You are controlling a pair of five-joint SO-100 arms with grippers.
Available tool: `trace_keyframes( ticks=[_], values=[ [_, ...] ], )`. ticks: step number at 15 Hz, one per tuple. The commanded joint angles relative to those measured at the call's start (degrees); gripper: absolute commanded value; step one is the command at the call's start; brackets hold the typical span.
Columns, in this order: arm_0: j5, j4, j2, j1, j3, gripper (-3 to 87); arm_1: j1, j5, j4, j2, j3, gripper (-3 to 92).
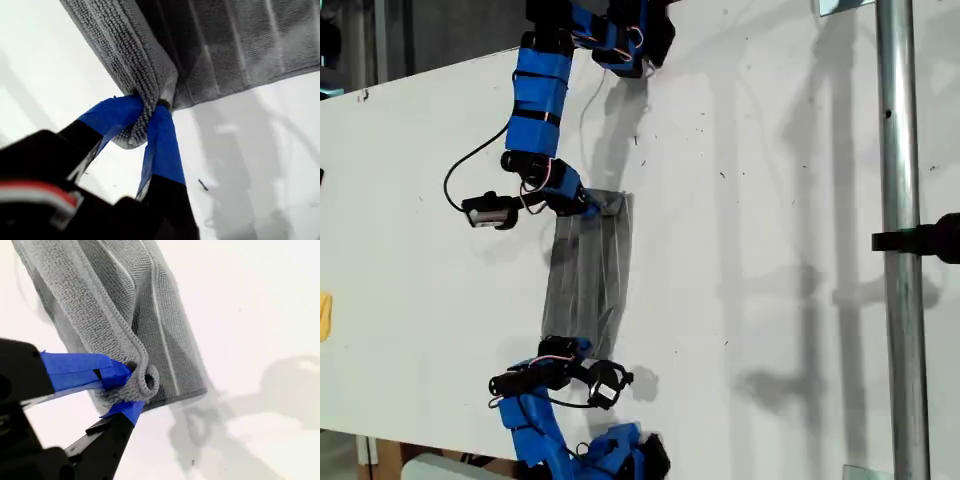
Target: Grasp corners of a towel and fold twice.
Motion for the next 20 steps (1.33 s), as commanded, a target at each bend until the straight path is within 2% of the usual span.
trace_keyframes(
  ticks=[1, 6, 10, 12, 16, 18, 20],
  values=[
    [9.76, -0.09, -7.47, -7.56, -9.49, -2.9, 6.68, -6.15, 1.58, 4.04, 0.0, -0.3],
    [18.19, 4.92, -25.75, -15.47, -36.39, -2.9, 16.0, -15.73, 1.05, 6.15, -3.08, -0.3],
    [19.78, 5.01, -24.35, -19.07, -38.14, -2.9, 18.37, -19.51, 0.79, 10.28, -4.39, -0.3],
    [18.72, 4.83, -25.49, -17.49, -35.07, -2.8, 14.94, -18.19, -0.53, 8.61, -0.44, -0.3],
    [13.18, 4.83, -25.31, -11.87, -26.02, -0.2, 4.75, -9.4, -4.75, 4.92, 10.55, -0.3],
    [10.02, 4.48, -25.49, -9.05, -22.24, 10.1, 0.7, -5.71, -5.45, 1.85, 11.69, -0.3],
    [8.35, 1.05, -26.54, -9.14, -17.75, 15.6, -0.09, -4.57, -8.17, -2.37, 12.57, -0.3]
  ],
)
